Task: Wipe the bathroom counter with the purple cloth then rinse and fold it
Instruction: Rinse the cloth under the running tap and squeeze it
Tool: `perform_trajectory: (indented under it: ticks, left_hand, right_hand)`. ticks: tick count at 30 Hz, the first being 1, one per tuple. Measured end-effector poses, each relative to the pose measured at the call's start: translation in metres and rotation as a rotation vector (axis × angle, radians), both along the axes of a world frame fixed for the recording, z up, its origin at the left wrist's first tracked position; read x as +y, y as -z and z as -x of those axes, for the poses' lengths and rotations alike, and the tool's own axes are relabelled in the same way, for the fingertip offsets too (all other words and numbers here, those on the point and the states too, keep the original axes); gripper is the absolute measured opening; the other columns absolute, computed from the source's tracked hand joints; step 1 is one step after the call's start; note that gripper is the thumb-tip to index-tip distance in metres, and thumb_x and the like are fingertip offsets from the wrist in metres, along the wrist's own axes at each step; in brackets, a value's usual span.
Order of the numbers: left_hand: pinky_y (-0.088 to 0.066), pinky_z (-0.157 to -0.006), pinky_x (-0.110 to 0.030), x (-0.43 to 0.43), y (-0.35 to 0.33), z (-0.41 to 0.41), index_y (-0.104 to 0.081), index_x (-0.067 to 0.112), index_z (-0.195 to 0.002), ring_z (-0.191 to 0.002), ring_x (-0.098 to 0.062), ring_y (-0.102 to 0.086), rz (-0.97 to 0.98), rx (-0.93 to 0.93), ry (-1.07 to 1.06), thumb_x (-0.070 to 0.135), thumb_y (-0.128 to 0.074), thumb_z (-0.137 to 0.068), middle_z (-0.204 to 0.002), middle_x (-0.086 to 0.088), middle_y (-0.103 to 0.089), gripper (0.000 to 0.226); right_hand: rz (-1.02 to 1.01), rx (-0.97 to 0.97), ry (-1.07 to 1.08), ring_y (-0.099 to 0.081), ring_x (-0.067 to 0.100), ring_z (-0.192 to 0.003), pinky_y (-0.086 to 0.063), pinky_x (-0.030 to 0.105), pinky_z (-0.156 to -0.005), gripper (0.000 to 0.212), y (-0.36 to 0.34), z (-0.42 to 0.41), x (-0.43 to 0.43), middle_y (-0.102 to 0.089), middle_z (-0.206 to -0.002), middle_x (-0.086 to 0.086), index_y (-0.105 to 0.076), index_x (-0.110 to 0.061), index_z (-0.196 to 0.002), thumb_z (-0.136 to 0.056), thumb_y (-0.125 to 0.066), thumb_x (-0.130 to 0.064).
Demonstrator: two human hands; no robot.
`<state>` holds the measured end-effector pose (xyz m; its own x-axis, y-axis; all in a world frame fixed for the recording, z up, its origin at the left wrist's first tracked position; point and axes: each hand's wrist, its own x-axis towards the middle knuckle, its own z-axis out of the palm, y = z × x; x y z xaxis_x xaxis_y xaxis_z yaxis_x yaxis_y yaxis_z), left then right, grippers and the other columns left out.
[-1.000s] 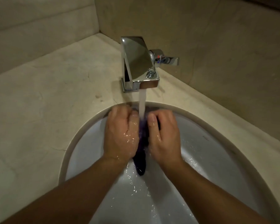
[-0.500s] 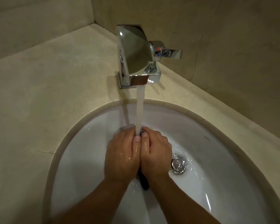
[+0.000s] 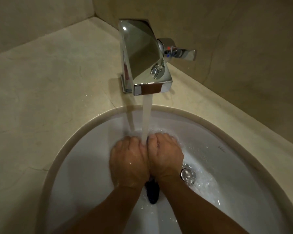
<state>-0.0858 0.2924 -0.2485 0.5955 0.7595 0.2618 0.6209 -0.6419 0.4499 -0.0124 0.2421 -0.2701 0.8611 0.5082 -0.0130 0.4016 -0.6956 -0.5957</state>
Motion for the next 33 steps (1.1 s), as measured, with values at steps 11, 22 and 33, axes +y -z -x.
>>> perform_trajectory:
  ticks: [11,22,33]
  left_hand:
    - [-0.053,-0.085,-0.037,0.003,0.007,-0.007,-0.066,0.018,-0.105,-0.092,-0.022,-0.064,0.309,-0.024,-0.002,0.042,-0.033,-0.097,-0.096,-0.001,-0.067,0.042]
    - [-0.038,-0.073,-0.032,0.03,-0.074,-0.014,-0.047,0.029,-0.072,-0.079,-0.016,-0.047,0.25,-0.414,0.136,0.037,-0.038,-0.092,-0.076,0.011,-0.047,0.024]
    - [-0.046,-0.076,-0.034,0.016,0.0,0.021,-0.057,0.019,-0.093,-0.079,-0.017,-0.055,0.209,-0.048,0.207,0.035,-0.04,-0.098,-0.088,0.001,-0.06,0.023]
  right_hand:
    - [-0.055,0.084,0.054,-0.062,0.024,-0.072,-0.053,0.042,-0.077,0.053,-0.01,-0.005,-0.006,-0.066,-0.072,-0.001,-0.066,-0.02,-0.073,-0.086,-0.025,-0.05]
    - [-0.662,-0.079,0.057,-0.055,0.02,-0.069,-0.047,0.045,-0.068,0.027,-0.084,0.006,0.016,-0.056,-0.066,-0.011,-0.051,-0.033,-0.064,-0.089,-0.042,-0.03]
    - [-0.385,0.005,-0.01,-0.055,0.003,-0.102,-0.046,0.03,-0.089,0.025,-0.01,0.03,-0.024,-0.058,-0.111,-0.021,-0.06,-0.027,-0.11,-0.093,-0.046,-0.037]
